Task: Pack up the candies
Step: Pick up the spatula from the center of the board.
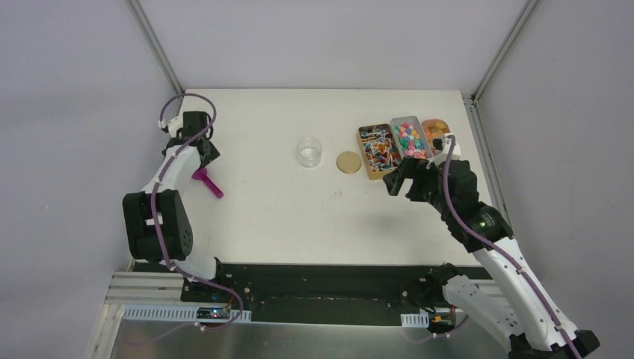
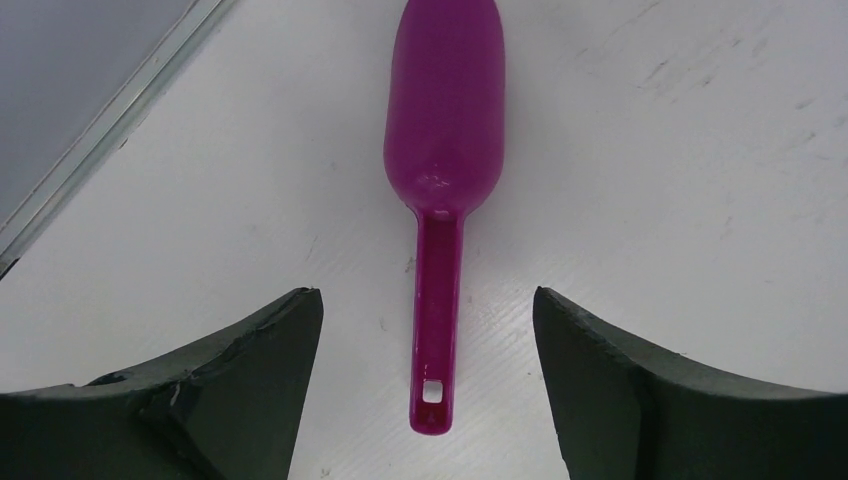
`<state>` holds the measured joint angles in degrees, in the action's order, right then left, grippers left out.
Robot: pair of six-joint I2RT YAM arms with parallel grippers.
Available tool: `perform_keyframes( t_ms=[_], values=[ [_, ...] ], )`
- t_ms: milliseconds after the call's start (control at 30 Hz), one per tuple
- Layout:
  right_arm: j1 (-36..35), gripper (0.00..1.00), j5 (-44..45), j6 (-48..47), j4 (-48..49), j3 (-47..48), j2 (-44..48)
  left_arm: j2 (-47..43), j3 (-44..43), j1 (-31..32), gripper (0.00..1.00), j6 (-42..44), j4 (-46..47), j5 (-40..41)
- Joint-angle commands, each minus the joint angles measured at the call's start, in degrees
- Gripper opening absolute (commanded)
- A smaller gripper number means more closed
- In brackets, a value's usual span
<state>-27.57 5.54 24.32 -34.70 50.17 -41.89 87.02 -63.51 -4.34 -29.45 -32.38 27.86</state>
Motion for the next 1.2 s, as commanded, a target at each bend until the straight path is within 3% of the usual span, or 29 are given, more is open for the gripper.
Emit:
perform_keyframes(
  t_ms=[0,267,800,1167],
  values=[
    [0.2,1.0,-0.12,-0.37,2.71,-0.07,0.87,2.49,0.38,-1.86,0.78,-2.06,0.72,-2.69],
    [0.21,1.0,-1.5,-0.44,3.93,-0.83,2.12,6.99,1.55,-4.25,0.62,-2.1,3.56,-11.64],
    [0.23,1.0,-1.74,0.49,4.61,-0.74,1.15,11.39,2.52,-5.09,0.43,-2.52,3.36,-11.51],
    [0.25,1.0,-2.61,1.49,4.44,-0.68,0.93,10.22,3.03,-5.07,0.12,-2.3,3.2,-14.14]
  ],
)
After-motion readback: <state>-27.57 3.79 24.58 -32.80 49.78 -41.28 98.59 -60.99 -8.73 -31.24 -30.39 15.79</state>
